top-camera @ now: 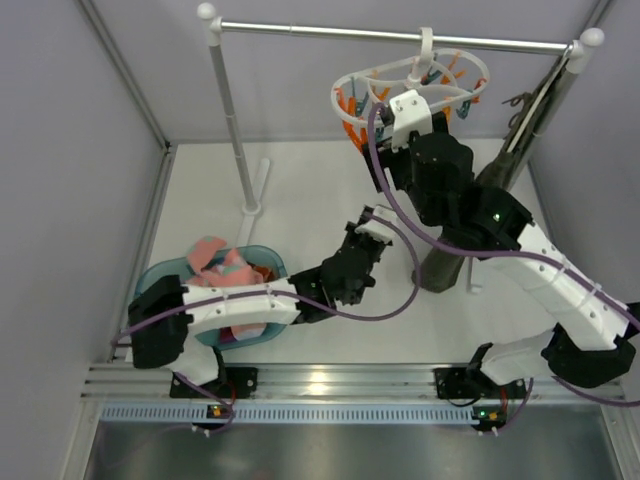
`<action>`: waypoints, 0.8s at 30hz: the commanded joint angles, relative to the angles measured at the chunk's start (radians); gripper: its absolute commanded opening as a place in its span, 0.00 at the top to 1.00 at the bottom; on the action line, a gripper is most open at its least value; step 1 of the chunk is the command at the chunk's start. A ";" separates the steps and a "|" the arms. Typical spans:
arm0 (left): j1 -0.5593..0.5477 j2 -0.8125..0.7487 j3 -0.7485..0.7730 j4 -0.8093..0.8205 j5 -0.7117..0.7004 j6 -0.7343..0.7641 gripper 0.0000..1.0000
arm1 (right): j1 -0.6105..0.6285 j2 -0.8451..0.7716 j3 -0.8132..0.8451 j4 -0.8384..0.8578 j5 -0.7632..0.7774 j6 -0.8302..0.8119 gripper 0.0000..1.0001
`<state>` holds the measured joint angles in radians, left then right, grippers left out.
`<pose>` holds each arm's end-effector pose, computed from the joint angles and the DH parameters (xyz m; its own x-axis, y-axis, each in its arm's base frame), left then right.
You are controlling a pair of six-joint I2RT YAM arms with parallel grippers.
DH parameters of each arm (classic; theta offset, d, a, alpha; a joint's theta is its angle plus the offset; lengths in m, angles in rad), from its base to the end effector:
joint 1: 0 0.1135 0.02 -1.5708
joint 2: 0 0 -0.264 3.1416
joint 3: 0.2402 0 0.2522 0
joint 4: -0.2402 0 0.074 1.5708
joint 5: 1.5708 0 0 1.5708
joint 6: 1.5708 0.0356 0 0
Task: Remove the socks clipped to the hanger
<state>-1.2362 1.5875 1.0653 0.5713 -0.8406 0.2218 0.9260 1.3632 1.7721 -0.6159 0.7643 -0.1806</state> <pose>0.1447 -0.3354 0.3121 0.1006 0.1576 -0.9824 0.3727 0.9095 0.1841 0.1784 0.1962 0.5038 -0.0910 -0.3367 -0.9372 -0.1893 0.9298 -0.3157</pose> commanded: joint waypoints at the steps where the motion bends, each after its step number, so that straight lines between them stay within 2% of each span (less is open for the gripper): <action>1: 0.032 -0.182 -0.043 -0.278 -0.275 -0.203 1.00 | -0.013 -0.131 -0.058 0.039 -0.213 0.111 0.16; 2: 0.041 -0.211 -0.051 -0.371 -0.307 -0.272 1.00 | -0.012 -0.154 -0.077 0.036 -0.303 0.125 0.04; 3: 0.070 -0.278 -0.050 -0.480 -0.316 -0.426 1.00 | -0.013 -0.179 -0.098 0.031 -0.357 0.154 0.01; 4: 0.096 -0.312 -0.054 -0.702 -0.290 -0.502 1.00 | -0.012 -0.232 -0.147 0.031 -0.408 0.164 0.01; 5: 0.124 -0.346 -0.063 -0.772 -0.275 -0.565 1.00 | -0.013 -0.262 -0.177 0.033 -0.510 0.174 0.01; 6: 0.182 -0.430 -0.088 -0.845 -0.259 -0.658 1.00 | -0.013 -0.294 -0.213 0.053 -0.555 0.205 0.01; 8: 0.234 -0.516 -0.116 -1.009 -0.218 -0.745 1.00 | -0.013 -0.401 -0.334 0.090 -0.647 0.225 0.01; 9: 0.286 -0.596 -0.149 -1.048 -0.201 -0.792 1.00 | -0.013 -0.439 -0.379 0.108 -0.661 0.243 0.01; 13: 0.447 -0.748 -0.189 -1.290 -0.146 -0.929 1.00 | -0.012 -0.622 -0.577 0.189 -0.688 0.296 0.01; 16: 0.585 -0.820 -0.272 -1.328 -0.083 -0.992 1.00 | -0.013 -0.679 -0.650 0.214 -0.695 0.316 0.01; 18: 0.665 -0.816 -0.341 -1.324 0.004 -1.087 1.00 | -0.012 -0.684 -0.668 0.232 -0.715 0.325 0.01; 20: 0.717 -0.767 -0.405 -1.294 0.078 -1.174 1.00 | -0.013 -0.676 -0.677 0.255 -0.738 0.343 0.01; 21: 0.778 -0.739 -0.463 -1.259 0.162 -1.185 1.00 | -0.013 -0.676 -0.678 0.263 -0.752 0.349 0.01; 23: 0.857 -0.678 -0.502 -1.260 0.225 -1.251 1.00 | -0.013 -0.677 -0.686 0.275 -0.760 0.360 0.00; 24: 0.936 -0.675 -0.569 -1.260 0.262 -1.321 1.00 | -0.012 -0.682 -0.694 0.275 -0.760 0.371 0.01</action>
<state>-0.4160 0.8742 0.5919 -0.6582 -0.7486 -0.9058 0.9215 0.6872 1.0859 -0.4358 0.0471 0.1444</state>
